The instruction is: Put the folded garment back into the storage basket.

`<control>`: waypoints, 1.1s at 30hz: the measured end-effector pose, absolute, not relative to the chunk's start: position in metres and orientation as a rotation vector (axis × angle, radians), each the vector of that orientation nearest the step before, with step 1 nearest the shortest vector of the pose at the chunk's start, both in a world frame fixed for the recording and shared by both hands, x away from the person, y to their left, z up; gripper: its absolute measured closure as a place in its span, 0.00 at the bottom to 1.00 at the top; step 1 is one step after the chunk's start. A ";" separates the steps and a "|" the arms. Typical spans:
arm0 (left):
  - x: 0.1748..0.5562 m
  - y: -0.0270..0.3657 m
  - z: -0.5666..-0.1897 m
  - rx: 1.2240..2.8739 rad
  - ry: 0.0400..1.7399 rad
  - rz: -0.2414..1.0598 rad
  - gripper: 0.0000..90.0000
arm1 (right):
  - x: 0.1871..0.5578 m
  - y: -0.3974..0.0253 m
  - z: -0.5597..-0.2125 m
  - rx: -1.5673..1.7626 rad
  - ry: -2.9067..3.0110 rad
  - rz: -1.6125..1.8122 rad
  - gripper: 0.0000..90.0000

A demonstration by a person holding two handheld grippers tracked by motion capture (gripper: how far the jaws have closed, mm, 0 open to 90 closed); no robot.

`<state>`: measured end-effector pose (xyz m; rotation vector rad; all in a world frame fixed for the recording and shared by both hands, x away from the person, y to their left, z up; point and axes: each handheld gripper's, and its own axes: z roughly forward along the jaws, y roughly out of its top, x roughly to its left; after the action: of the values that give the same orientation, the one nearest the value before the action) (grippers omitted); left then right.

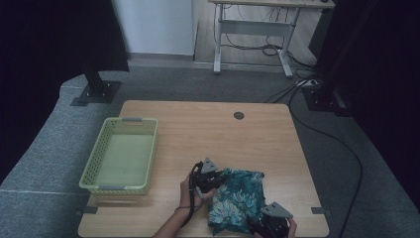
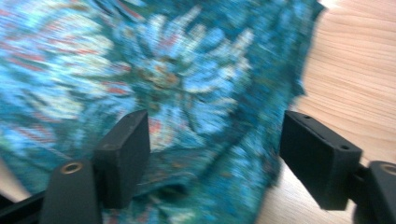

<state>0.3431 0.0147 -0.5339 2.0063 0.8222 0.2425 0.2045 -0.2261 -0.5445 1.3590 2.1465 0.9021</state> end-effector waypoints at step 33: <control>0.341 0.021 -0.533 1.989 0.827 0.230 0.85 | 0.216 -0.234 -0.552 1.405 2.267 1.174 0.90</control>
<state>0.3413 0.0209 -0.5334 1.9886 0.8271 0.2305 0.2162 -0.2335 -0.5518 1.4053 2.2670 1.1736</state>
